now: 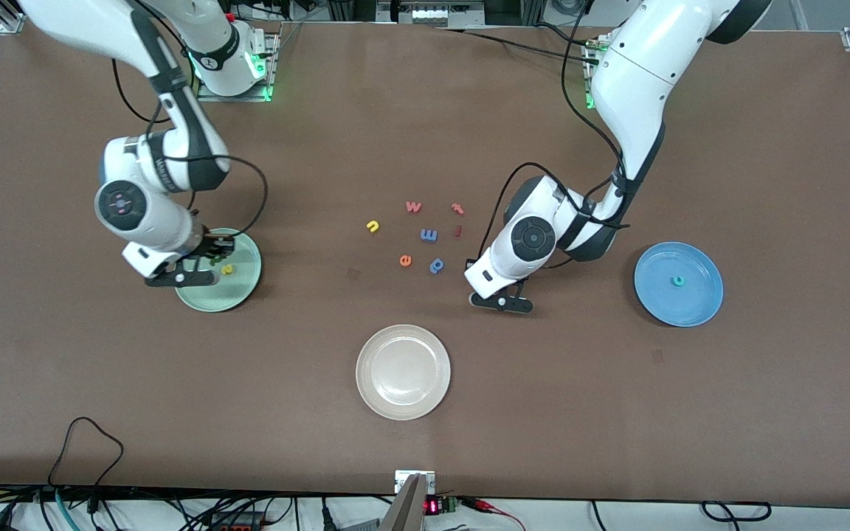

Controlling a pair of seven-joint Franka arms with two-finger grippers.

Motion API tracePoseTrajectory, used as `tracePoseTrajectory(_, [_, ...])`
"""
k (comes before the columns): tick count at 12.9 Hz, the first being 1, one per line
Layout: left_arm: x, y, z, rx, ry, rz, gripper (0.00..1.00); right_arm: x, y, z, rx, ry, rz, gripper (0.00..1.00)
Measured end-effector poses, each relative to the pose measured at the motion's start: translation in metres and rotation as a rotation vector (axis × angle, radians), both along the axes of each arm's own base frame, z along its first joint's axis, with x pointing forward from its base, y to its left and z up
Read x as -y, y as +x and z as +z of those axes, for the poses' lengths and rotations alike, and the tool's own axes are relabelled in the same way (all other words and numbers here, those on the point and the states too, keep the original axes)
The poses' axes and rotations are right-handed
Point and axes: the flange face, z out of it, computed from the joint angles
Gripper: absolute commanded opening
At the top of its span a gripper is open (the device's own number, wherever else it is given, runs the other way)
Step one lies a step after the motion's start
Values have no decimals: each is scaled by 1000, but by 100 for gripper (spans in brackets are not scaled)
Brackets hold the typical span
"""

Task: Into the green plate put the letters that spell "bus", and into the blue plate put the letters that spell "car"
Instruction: 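Carry the green d onto the green plate and open the right gripper, then carry the teal L onto the blue plate and open the left gripper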

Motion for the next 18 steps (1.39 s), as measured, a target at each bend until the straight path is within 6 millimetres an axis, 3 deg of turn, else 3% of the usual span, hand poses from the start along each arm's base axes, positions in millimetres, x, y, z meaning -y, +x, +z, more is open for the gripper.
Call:
tracePoseTrajectory(2, [0, 0, 0, 0, 0, 0, 20, 27, 1, -18, -18, 3, -7, 6])
tracePoseTrajectory(3, [0, 0, 0, 0, 0, 0, 16, 30, 1, -25, -24, 3, -10, 16])
tracePoseTrajectory(5, [0, 0, 0, 0, 0, 0, 9, 29, 0, -33, -33, 3, -8, 90])
tracePoseTrajectory(6, [0, 0, 0, 0, 0, 0, 6, 28, 0, -33, -33, 4, -7, 100])
tracePoseTrajectory(10, [0, 1, 1, -1, 1, 0, 2, 20, 8, -14, 2, 11, 5, 100])
tracePoseTrajectory(11, [-3, 2, 2, -6, 7, 3, 2, 10, 8, -3, 9, 16, 21, 100])
tracePoseTrajectory(13, [-20, 18, 23, -8, 25, 26, 3, -32, 3, 18, 20, 30, 31, 100])
tracePoseTrajectory(15, [-70, 43, 67, -19, 61, 83, 3, -95, -11, 30, 34, 35, -18, 100])
tracePoseTrajectory(17, [-147, 65, 104, -40, 131, 120, 4, -153, -31, 31, 41, 32, -73, 100])
tracePoseTrajectory(18, [-186, 72, 112, -59, 152, 140, 4, -175, -40, 30, 47, 28, -100, 100])
